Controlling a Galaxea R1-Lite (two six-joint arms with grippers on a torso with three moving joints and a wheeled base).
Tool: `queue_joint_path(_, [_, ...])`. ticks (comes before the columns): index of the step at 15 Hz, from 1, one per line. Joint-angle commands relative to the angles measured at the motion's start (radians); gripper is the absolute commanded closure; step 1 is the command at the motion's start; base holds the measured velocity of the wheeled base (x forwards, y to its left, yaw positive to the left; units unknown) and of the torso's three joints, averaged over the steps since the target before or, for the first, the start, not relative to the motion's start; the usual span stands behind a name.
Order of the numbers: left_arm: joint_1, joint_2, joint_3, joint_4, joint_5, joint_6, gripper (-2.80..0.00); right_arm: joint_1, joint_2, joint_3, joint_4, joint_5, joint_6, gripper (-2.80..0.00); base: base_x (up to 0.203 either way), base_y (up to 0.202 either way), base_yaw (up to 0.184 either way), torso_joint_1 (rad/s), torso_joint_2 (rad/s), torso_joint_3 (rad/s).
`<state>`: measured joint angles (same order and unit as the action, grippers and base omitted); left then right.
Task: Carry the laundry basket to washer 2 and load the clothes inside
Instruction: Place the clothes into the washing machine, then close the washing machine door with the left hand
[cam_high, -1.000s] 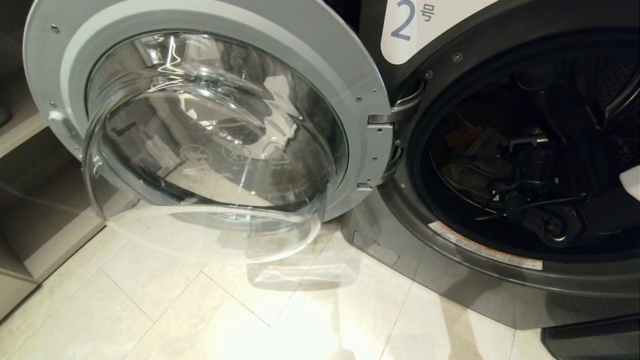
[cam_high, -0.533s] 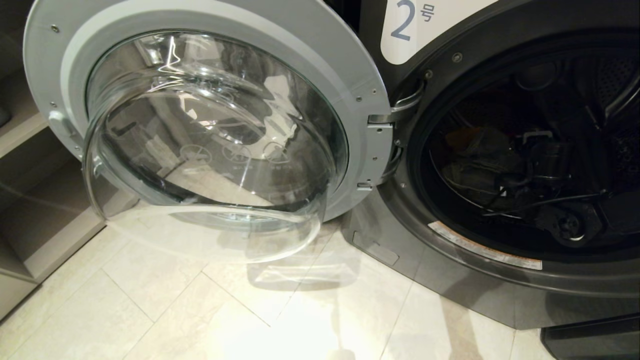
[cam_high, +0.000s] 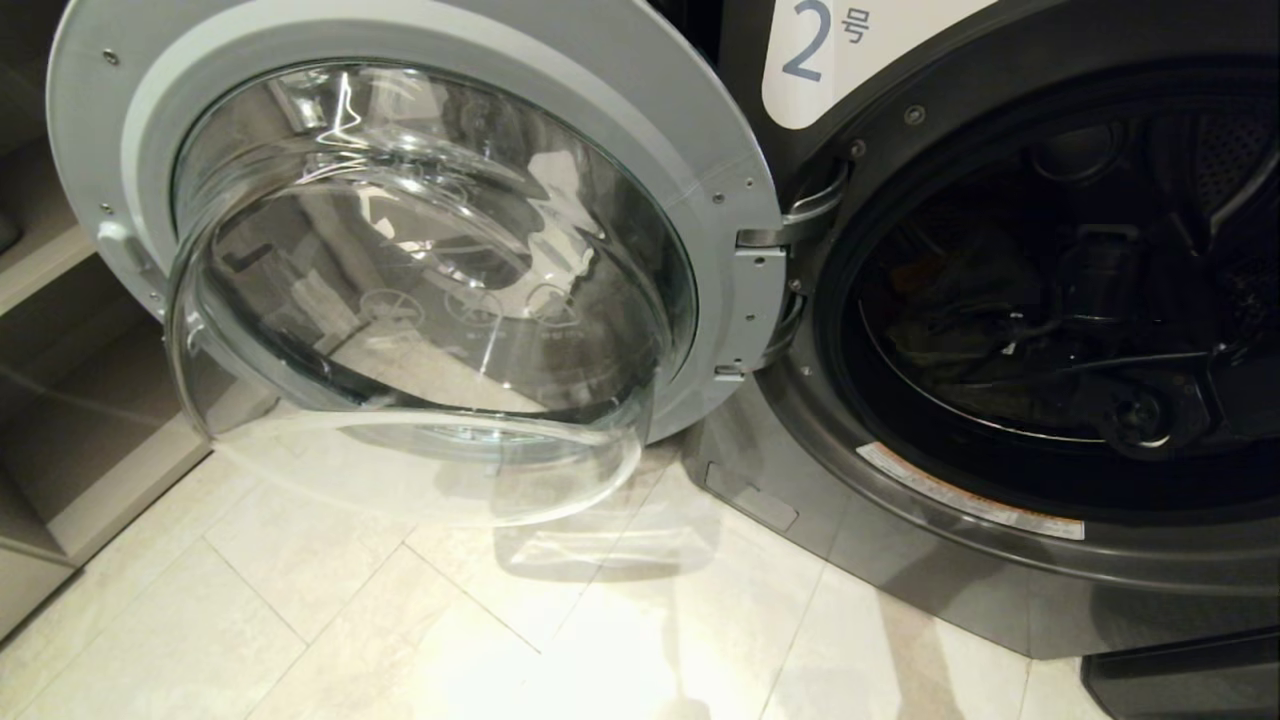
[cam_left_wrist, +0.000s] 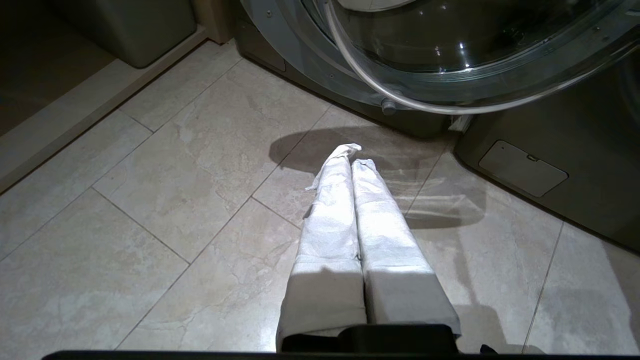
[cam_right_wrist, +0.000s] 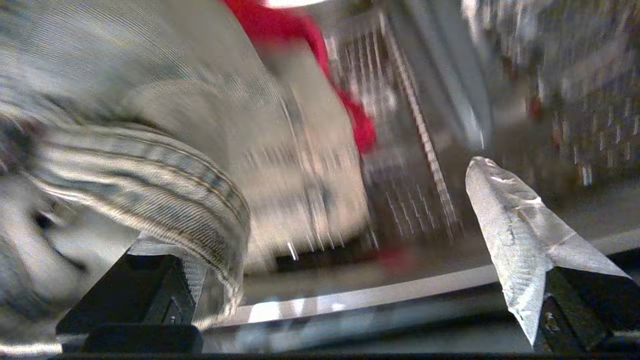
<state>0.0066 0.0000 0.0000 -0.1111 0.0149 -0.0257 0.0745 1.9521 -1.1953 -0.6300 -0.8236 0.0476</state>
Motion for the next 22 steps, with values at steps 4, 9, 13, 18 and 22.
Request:
queue_joint_path(4, [0.001, 0.000, 0.040, -0.001, 0.000, 0.000, 0.00, 0.048, -0.012, -0.129, 0.380, -0.052, 0.292, -2.80, 0.000, 0.000, 0.000, 0.000, 0.00, 0.000])
queue_joint_path(9, [0.000, 0.000, 0.040, -0.001, 0.000, 0.000, 0.00, 0.129, 0.001, -0.228, 0.674, -0.206, 0.495, -2.80, 0.000, 0.000, 0.000, 0.000, 0.00, 0.000])
queue_joint_path(13, [0.000, 0.002, 0.040, -0.001, 0.000, 0.000, 0.00, 0.121, -0.015, -0.240, 0.685, -0.127, 0.500, -2.80, 0.000, 0.000, 0.000, 0.000, 0.00, 0.000])
queue_joint_path(18, [0.000, 0.000, 0.040, -0.001, 0.000, 0.000, 0.00, 0.125, -0.085, -0.209, 0.687, 0.032, 0.524, -2.80, 0.000, 0.000, 0.000, 0.000, 0.00, 0.000])
queue_joint_path(22, [0.000, 0.000, 0.040, -0.001, 0.000, 0.000, 0.00, 0.128, -0.221, -0.006, 0.687, 0.185, 0.522, -2.80, 0.000, 0.000, 0.000, 0.000, 0.00, 0.000])
